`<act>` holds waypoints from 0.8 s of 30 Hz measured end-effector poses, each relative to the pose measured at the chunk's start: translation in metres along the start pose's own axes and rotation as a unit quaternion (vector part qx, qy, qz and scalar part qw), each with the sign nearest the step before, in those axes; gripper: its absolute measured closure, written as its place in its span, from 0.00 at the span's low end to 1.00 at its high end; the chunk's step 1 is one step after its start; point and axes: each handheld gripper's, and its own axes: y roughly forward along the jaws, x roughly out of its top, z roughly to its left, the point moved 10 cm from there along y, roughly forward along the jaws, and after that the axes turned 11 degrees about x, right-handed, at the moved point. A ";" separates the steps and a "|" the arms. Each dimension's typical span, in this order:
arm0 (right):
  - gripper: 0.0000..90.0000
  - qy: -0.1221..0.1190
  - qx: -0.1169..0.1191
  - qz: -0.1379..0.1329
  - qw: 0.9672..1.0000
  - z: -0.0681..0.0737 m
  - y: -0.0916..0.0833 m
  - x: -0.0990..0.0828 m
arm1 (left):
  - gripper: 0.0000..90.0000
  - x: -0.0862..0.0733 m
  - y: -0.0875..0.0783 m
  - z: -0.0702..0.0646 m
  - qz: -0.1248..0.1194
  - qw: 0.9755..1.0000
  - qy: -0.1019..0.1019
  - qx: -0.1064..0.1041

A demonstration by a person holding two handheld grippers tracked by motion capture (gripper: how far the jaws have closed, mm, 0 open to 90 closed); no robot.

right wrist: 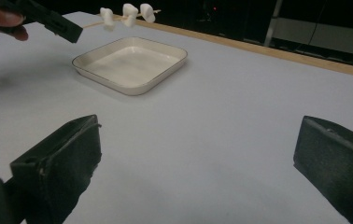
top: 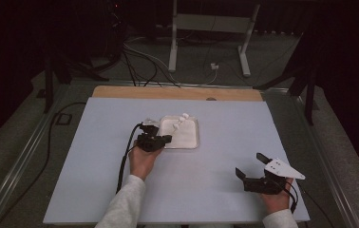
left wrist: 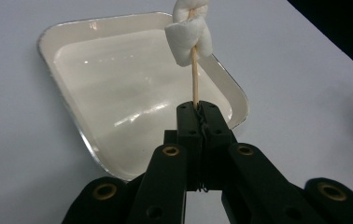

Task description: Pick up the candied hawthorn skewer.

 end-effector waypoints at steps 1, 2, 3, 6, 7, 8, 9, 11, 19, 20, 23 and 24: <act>0.01 0.000 0.000 0.000 1.000 0.000 0.000 0.000 | 1.00 0.000 -0.002 0.001 -0.002 1.000 0.000 0.000; 0.01 0.001 0.001 0.000 1.000 0.000 0.000 0.000 | 1.00 0.000 -0.004 0.002 -0.004 1.000 0.000 0.000; 0.01 0.001 0.001 0.000 1.000 0.000 0.000 0.000 | 1.00 0.000 -0.006 0.003 -0.006 1.000 0.001 -0.001; 0.01 0.002 0.000 0.000 1.000 0.000 0.001 0.000 | 1.00 -0.001 -0.012 0.005 -0.011 1.000 0.000 -0.001; 0.01 0.002 0.000 0.000 1.000 0.000 0.001 0.000 | 1.00 -0.002 -0.015 0.006 -0.013 1.000 0.003 -0.001; 0.01 0.002 -0.001 0.000 1.000 0.000 0.001 0.000 | 1.00 -0.002 -0.016 0.006 -0.014 1.000 0.002 -0.001; 0.02 0.003 0.000 -0.001 1.000 0.000 0.001 0.000 | 1.00 -0.003 -0.018 0.007 -0.015 1.000 0.004 0.000; 0.02 0.005 0.001 -0.002 1.000 0.000 0.003 0.000 | 1.00 -0.004 -0.021 0.008 -0.020 1.000 0.001 -0.003; 0.02 0.009 0.009 -0.002 1.000 0.003 0.008 0.003 | 1.00 -0.012 -0.035 0.008 -0.034 0.999 0.013 -0.006; 0.02 0.011 0.011 -0.003 1.000 0.004 0.008 0.003 | 1.00 -0.013 -0.038 0.008 -0.034 0.999 0.014 -0.007; 0.01 0.016 0.017 -0.003 1.000 0.005 0.011 0.006 | 1.00 -0.016 -0.045 0.007 -0.041 0.999 0.023 -0.012; 0.02 0.015 0.017 -0.004 1.000 0.005 0.011 0.007 | 1.00 -0.017 -0.048 0.007 -0.044 0.999 0.024 -0.013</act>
